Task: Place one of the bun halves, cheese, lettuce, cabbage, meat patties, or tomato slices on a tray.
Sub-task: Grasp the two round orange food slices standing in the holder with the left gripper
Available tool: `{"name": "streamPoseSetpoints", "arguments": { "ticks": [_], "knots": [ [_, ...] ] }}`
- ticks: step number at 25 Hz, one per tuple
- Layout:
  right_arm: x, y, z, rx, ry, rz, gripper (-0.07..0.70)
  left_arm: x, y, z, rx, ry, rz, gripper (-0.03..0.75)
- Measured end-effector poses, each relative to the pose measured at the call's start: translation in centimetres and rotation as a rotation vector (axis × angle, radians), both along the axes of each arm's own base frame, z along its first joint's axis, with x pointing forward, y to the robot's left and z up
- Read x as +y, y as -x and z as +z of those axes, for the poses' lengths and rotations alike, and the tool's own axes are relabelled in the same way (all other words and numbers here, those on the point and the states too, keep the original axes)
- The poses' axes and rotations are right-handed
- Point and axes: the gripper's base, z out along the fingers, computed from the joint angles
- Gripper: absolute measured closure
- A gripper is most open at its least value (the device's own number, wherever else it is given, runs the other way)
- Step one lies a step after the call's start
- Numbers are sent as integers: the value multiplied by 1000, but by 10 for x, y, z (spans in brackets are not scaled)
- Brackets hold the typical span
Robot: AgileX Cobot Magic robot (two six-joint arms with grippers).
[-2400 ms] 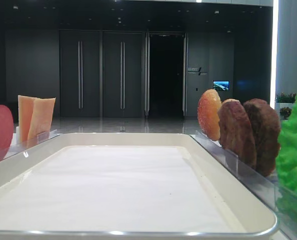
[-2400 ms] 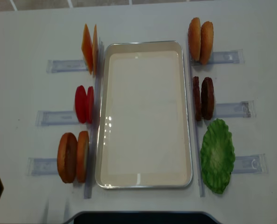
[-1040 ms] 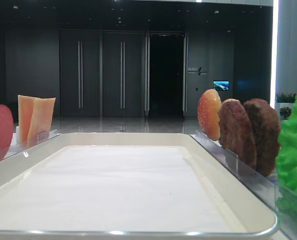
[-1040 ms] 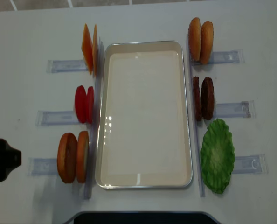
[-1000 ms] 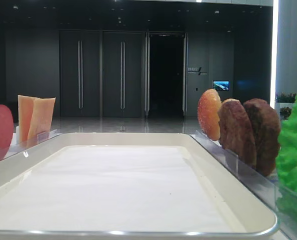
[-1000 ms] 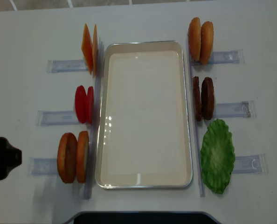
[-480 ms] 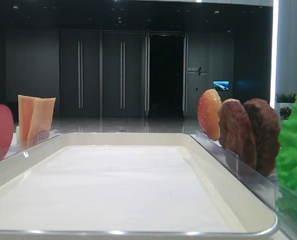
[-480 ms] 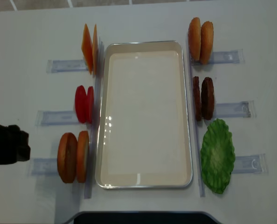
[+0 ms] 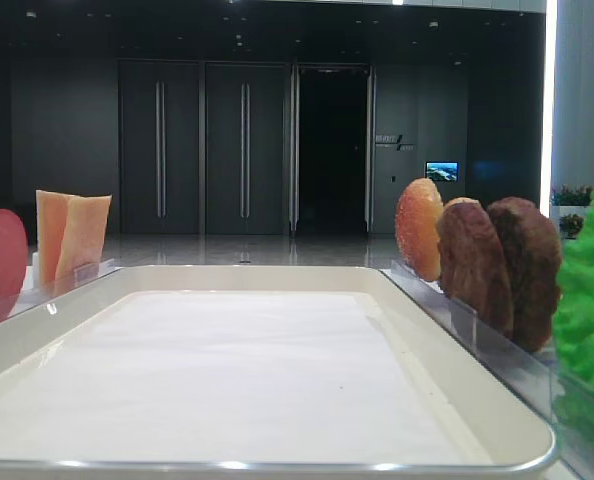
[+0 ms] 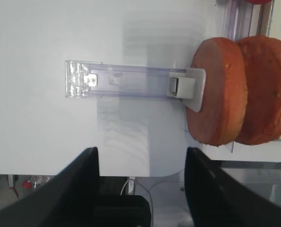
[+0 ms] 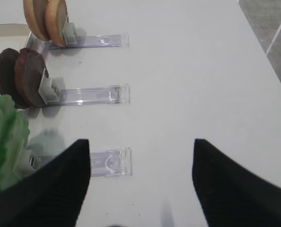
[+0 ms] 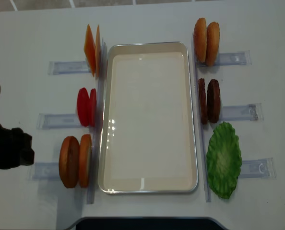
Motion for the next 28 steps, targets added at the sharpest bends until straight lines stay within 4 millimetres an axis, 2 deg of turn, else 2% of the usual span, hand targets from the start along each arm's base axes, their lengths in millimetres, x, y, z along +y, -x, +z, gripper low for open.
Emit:
{"name": "streamPoseSetpoints", "arguments": {
  "ticks": [28],
  "knots": [
    [0,0,0,0,0,0,161,-7,0,1,3,90,41,276]
  ]
}}
